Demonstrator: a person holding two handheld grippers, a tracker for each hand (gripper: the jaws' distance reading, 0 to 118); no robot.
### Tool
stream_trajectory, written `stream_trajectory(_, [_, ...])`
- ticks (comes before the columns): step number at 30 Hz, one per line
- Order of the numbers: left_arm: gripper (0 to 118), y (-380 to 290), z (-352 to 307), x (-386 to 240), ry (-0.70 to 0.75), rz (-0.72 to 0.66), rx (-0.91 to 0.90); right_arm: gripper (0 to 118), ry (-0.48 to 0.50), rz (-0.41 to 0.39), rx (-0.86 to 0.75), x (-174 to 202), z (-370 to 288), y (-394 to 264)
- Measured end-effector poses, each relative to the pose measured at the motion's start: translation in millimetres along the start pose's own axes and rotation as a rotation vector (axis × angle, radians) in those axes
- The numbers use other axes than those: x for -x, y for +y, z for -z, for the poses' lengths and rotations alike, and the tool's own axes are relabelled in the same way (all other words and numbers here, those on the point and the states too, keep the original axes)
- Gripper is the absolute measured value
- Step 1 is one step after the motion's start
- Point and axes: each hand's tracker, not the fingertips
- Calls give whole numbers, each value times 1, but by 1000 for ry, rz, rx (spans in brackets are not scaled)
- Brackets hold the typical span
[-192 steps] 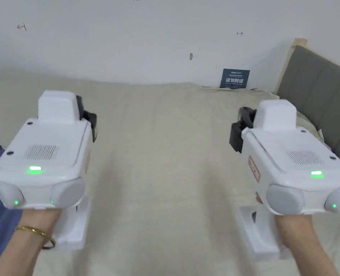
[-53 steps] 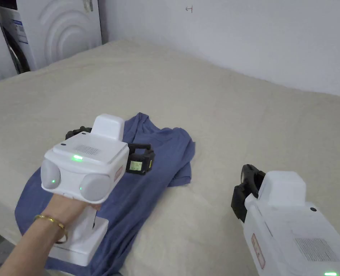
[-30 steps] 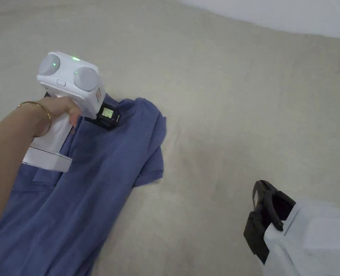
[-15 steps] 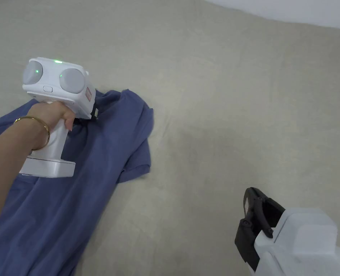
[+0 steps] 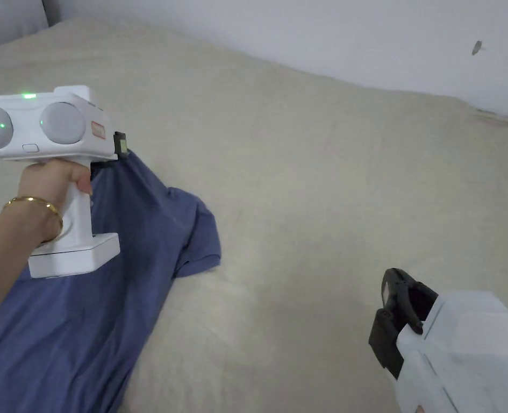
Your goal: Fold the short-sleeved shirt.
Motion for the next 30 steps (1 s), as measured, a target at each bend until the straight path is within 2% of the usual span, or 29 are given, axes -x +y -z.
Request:
stream_trajectory(5, [0, 21, -68, 2, 45, 67, -82, 0, 2, 25, -72, -6, -36, 11])
stream_trajectory(9, [0, 40, -125, 11, 27, -10, -160, 0, 11, 25, -117, -10, -63, 15])
stream_trajectory(14, [0, 82, -176, 11, 28, 25, -275, 0, 1, 36, -153, -18, -84, 16])
stream_trajectory(16, [0, 89, -214, -12, 17, 58, -343, 0, -7, 55, -158, -24, -89, 16])
stream_trajectory(21, [0, 119, -259, -60, -25, 165, -447, 0, -51, 86, -181, -42, -101, 18])
stream_trajectory(25, [0, 121, -274, -114, -117, 232, -480, 0, -108, 102, -203, -59, -111, 22])
stream_trajectory(30, [0, 88, -265, -189, -270, 343, -434, 0, -192, 112, -214, -82, -126, 20])
